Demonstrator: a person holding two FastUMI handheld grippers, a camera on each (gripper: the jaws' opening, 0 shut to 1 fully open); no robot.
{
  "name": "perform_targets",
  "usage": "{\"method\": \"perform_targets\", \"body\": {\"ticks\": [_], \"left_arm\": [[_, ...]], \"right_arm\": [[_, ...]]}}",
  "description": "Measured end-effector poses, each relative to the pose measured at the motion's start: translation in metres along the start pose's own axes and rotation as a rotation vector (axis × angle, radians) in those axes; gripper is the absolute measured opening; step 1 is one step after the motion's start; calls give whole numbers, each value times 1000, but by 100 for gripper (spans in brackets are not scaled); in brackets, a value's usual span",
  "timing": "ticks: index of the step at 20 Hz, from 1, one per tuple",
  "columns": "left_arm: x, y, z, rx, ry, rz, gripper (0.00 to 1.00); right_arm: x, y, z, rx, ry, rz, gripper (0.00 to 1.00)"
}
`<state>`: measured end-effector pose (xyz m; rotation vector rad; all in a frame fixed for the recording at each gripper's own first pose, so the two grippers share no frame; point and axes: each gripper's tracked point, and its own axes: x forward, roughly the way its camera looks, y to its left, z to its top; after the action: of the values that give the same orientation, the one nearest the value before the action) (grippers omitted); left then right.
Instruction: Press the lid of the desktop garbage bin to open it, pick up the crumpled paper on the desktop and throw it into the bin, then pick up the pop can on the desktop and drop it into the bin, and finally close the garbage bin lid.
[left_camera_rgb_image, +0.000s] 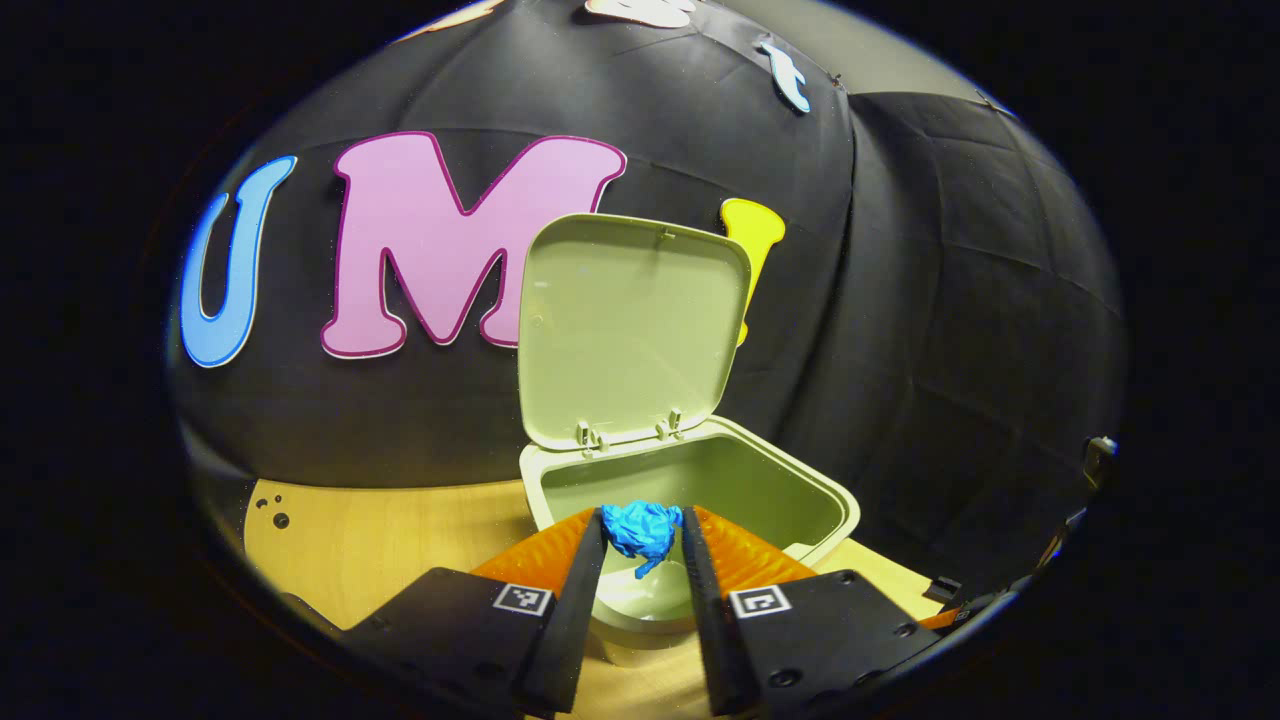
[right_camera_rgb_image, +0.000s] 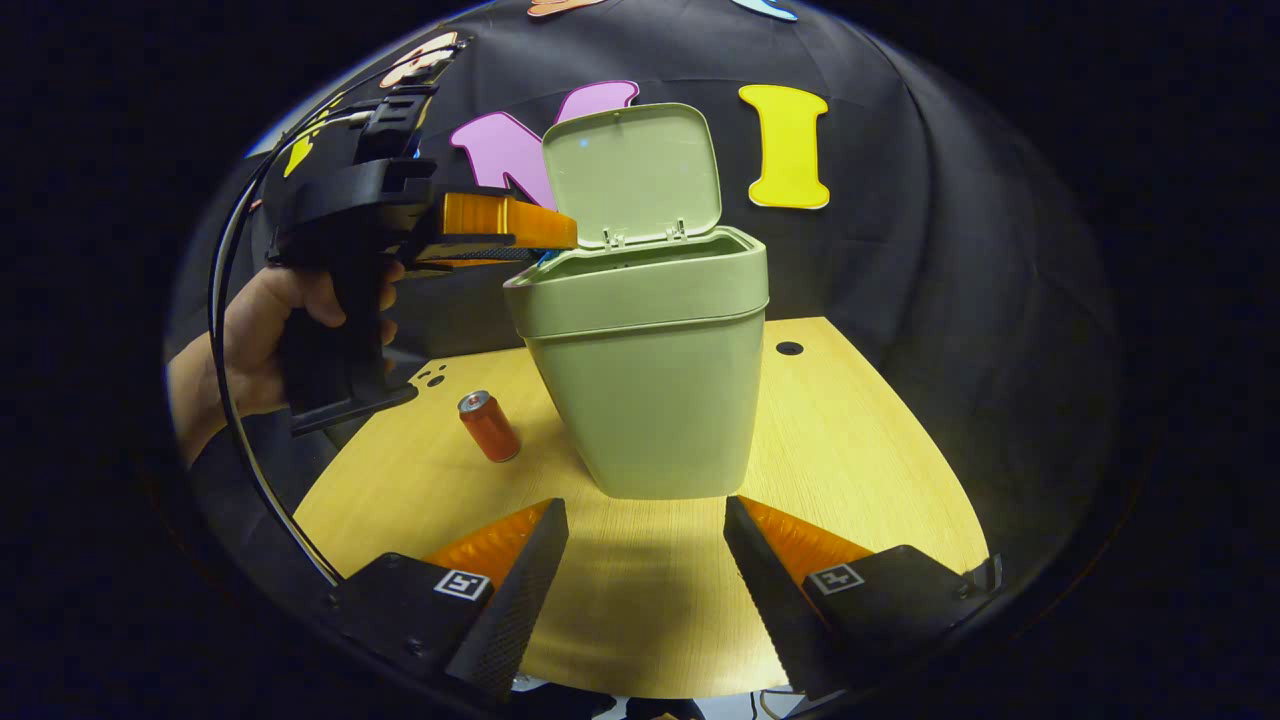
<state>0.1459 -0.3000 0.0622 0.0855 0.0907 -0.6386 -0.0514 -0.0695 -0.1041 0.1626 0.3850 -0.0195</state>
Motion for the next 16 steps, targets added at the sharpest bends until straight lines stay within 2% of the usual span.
{"method": "perform_targets", "body": {"ticks": [1, 2, 5, 12, 16], "left_arm": [[0, -1, -1, -5, -3, -2, 58], [-1, 0, -1, -8, -7, 5, 59], [-10, 15, 3, -9, -28, 56, 99], [-65, 93, -6, -41, -72, 254, 98], [-112, 145, -42, -67, -24, 372, 98]], "right_arm": [[3, 0, 1, -1, 0, 4, 99], [4, 1, 2, -1, -1, 10, 99], [9, 9, -1, -11, 10, 38, 99], [22, 36, -10, -54, 41, 105, 99], [30, 60, -16, -78, 64, 134, 99]]}}
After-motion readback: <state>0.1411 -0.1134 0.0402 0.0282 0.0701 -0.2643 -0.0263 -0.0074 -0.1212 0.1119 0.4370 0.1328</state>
